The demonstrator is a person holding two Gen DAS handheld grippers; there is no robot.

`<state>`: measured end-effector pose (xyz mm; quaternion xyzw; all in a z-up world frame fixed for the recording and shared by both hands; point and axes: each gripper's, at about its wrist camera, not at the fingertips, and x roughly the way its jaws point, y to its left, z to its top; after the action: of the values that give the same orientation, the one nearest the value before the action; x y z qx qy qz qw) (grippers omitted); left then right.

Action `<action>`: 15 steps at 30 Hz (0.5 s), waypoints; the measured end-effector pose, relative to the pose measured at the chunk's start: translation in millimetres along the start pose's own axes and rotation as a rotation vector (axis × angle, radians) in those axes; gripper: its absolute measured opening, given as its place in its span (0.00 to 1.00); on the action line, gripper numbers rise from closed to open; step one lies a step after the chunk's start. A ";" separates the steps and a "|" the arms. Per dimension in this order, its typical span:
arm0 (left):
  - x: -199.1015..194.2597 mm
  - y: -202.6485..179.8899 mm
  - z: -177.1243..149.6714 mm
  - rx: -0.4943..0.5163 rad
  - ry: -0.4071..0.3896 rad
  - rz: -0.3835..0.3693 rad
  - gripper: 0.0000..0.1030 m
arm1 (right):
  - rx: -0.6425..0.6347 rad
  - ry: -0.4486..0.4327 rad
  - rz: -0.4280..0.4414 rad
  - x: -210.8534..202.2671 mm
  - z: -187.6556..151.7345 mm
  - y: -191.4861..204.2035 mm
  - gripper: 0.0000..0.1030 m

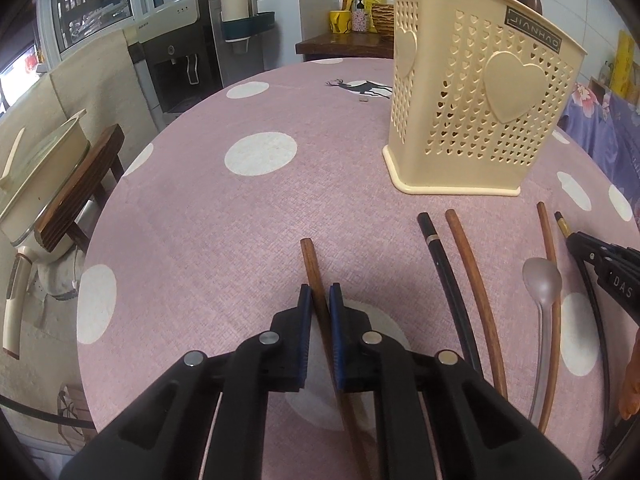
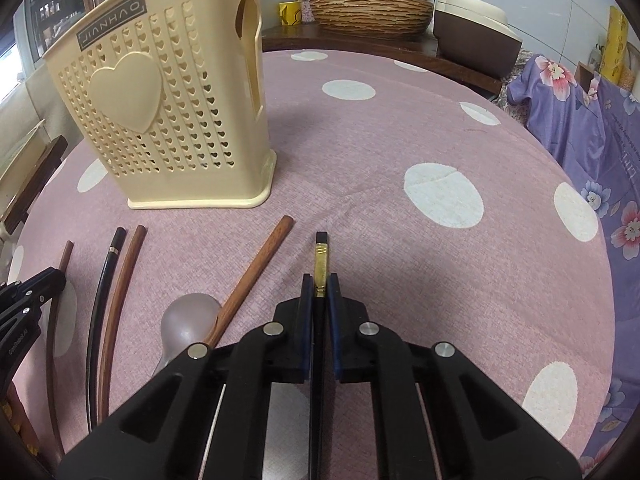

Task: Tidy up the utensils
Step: 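Grasp a wooden chopstick with the left tool while the right tool lifts the black chopstick, then carry both chopsticks upright over the cream basket with both tools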

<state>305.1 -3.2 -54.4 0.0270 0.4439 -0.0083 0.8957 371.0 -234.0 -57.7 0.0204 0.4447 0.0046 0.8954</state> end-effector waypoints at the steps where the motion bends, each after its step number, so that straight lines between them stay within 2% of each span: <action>1: 0.2 0.3 0.5 -0.004 0.000 -0.004 0.10 | 0.004 0.001 0.008 0.2 0.6 -0.8 0.07; 6: 2.9 4.1 5.7 -0.029 -0.004 -0.050 0.09 | 0.046 -0.016 0.056 -5.9 2.0 -7.4 0.07; 9: -5.1 5.6 8.2 -0.034 -0.040 -0.061 0.08 | 0.068 -0.053 0.106 -19.7 4.3 -12.4 0.07; 15: -45.2 13.9 23.9 -0.076 -0.145 -0.149 0.08 | 0.097 -0.184 0.228 -69.4 14.7 -24.0 0.07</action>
<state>297.2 8.9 -3.4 -0.0405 0.3785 -0.0598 0.9228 340.6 -260.4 5.4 0.1142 0.3554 0.0831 0.9240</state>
